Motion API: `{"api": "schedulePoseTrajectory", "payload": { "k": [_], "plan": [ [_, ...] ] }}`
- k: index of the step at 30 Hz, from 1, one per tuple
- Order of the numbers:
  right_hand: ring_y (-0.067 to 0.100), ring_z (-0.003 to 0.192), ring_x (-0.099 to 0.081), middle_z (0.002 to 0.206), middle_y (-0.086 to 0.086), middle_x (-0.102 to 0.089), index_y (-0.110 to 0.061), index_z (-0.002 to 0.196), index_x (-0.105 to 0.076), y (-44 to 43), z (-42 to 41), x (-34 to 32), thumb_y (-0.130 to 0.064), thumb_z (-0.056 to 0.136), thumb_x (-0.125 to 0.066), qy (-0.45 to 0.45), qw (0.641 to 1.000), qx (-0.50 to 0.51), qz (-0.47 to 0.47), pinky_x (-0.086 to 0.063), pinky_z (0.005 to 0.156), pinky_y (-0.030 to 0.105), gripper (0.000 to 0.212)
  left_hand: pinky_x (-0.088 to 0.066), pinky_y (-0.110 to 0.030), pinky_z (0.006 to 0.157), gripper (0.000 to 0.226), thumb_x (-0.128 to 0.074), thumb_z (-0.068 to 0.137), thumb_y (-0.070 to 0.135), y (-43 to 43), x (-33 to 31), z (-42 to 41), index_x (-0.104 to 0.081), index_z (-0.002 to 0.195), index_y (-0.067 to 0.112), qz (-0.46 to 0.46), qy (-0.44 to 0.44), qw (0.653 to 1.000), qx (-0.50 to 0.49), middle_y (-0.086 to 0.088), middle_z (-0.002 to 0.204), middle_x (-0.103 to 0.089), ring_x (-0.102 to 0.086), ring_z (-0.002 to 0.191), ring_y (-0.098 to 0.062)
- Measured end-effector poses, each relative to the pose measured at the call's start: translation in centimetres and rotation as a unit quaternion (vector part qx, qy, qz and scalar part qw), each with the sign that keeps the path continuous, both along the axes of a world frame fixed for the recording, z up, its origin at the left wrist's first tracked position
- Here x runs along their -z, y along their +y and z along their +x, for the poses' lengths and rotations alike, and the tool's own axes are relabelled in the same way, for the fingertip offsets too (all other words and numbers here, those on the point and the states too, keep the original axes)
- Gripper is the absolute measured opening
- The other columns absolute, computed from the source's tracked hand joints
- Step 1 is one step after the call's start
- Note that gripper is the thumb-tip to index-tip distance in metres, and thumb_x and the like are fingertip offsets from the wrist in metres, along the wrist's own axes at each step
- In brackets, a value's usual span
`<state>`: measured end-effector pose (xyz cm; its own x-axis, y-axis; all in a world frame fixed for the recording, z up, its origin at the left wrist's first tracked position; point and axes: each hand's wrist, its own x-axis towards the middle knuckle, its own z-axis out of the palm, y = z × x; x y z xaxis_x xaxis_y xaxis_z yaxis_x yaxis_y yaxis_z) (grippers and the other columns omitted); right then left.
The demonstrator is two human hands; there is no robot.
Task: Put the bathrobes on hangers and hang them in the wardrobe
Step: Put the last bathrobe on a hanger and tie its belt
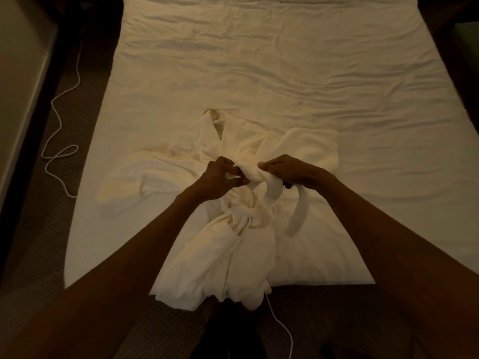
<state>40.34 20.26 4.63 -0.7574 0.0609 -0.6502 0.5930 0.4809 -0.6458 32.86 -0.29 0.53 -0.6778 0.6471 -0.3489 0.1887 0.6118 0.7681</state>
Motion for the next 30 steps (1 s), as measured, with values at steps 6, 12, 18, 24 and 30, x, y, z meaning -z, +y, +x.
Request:
{"api": "schedulePoseTrajectory", "payload": {
  "k": [6, 12, 18, 24, 30],
  "plan": [
    [0.009, 0.071, -0.063, 0.082, -0.002, -0.068, -0.014, 0.094, -0.072, 0.1, 2.2, -0.7, -0.064, 0.085, -0.058, 0.086, 0.99, 0.106, 0.027, -0.041, 0.056, 0.019, 0.053, -0.046, -0.033, 0.095, 0.039, -0.061, 0.095, 0.028, -2.4, -4.3, -1.3, -0.061, 0.127, 0.007, 0.062, -0.331, 0.937, -0.09, 0.001, 0.129, -0.061, -0.055, 0.12, -0.016],
    [0.014, 0.071, -0.059, 0.072, 0.002, -0.066, -0.008, 0.071, -0.068, 2.4, 3.8, -0.5, -0.062, 0.082, -0.064, 0.12, 0.972, 0.18, 0.089, -0.045, 0.071, 0.026, 0.055, -0.049, -0.043, 0.101, 0.026, -0.045, 0.103, 0.017, -6.4, -6.0, -2.7, -0.059, 0.081, 0.012, 0.227, -0.421, 0.847, -0.231, -0.005, 0.087, -0.063, -0.067, 0.091, -0.022],
    [0.016, 0.054, -0.036, 0.058, 0.007, -0.04, -0.008, 0.063, -0.054, 2.8, 4.7, 0.2, -0.057, 0.082, -0.066, 0.057, 0.987, 0.142, 0.051, -0.032, 0.052, 0.027, 0.054, -0.055, -0.041, 0.093, 0.034, -0.061, 0.095, 0.038, -4.5, -4.6, 0.1, -0.067, 0.115, 0.011, -0.007, -0.297, 0.954, -0.038, -0.003, 0.109, -0.074, -0.071, 0.102, -0.024],
    [0.013, 0.049, -0.032, 0.059, 0.004, -0.041, -0.007, 0.062, -0.054, 2.1, 3.4, 0.3, -0.049, 0.084, -0.069, 0.035, 0.981, 0.187, 0.033, -0.027, 0.044, 0.025, 0.05, -0.05, -0.026, 0.085, 0.055, -0.076, 0.077, 0.054, -0.6, -1.0, 4.6, -0.071, 0.118, 0.016, -0.121, -0.114, 0.981, 0.099, 0.003, 0.114, -0.072, -0.066, 0.101, -0.015],
    [0.015, 0.049, -0.034, 0.055, 0.001, -0.044, -0.008, 0.056, -0.053, 1.9, 3.1, 0.9, -0.047, 0.084, -0.071, 0.027, 0.971, 0.237, 0.027, -0.029, 0.045, 0.027, 0.051, -0.049, -0.023, 0.082, 0.073, -0.071, 0.078, 0.062, 2.6, 1.7, 7.9, -0.057, 0.135, 0.017, -0.06, -0.19, 0.98, -0.025, 0.002, 0.124, -0.066, -0.061, 0.109, -0.015]
  ]
}}
